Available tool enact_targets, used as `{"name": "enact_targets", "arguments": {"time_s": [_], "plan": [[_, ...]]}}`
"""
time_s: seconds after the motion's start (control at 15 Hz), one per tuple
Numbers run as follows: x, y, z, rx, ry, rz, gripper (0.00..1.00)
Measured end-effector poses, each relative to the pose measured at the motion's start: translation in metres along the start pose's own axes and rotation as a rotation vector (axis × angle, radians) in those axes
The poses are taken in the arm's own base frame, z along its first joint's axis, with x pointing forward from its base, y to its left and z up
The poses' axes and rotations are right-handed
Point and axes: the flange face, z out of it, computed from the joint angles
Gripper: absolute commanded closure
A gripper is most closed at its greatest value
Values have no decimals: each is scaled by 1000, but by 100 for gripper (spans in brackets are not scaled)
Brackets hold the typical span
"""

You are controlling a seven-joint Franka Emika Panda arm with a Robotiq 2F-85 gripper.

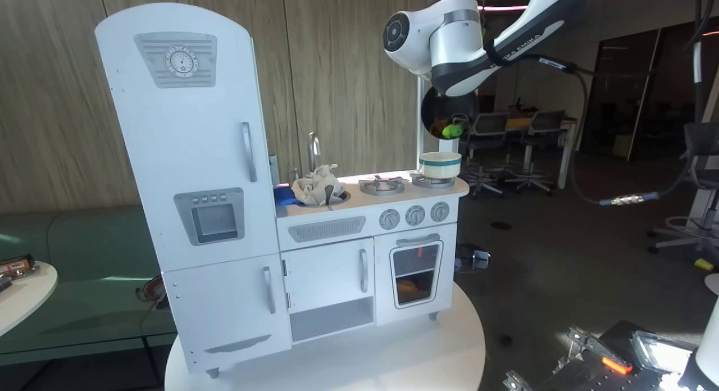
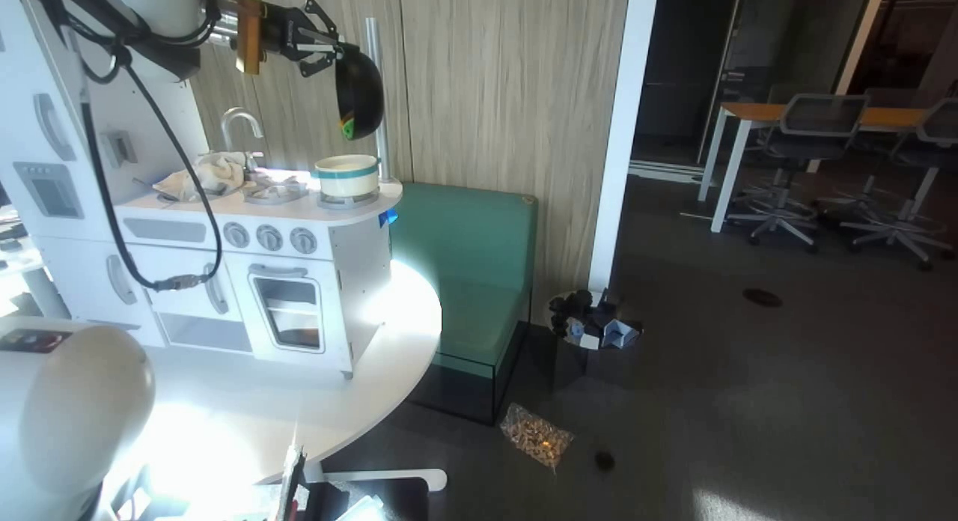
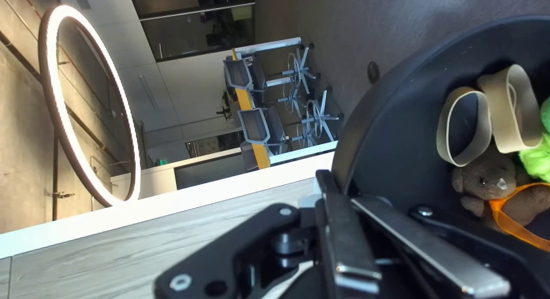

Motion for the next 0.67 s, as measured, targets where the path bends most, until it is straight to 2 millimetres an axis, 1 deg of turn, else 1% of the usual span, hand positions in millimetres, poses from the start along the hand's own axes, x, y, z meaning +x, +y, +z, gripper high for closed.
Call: {"name": "enact_targets", "arguments": {"time_s": [0.47,0.67], "plan": [[12,-15,1,-61,80,-35,99],[14,-18,1,-99,106,-31,99]]}}
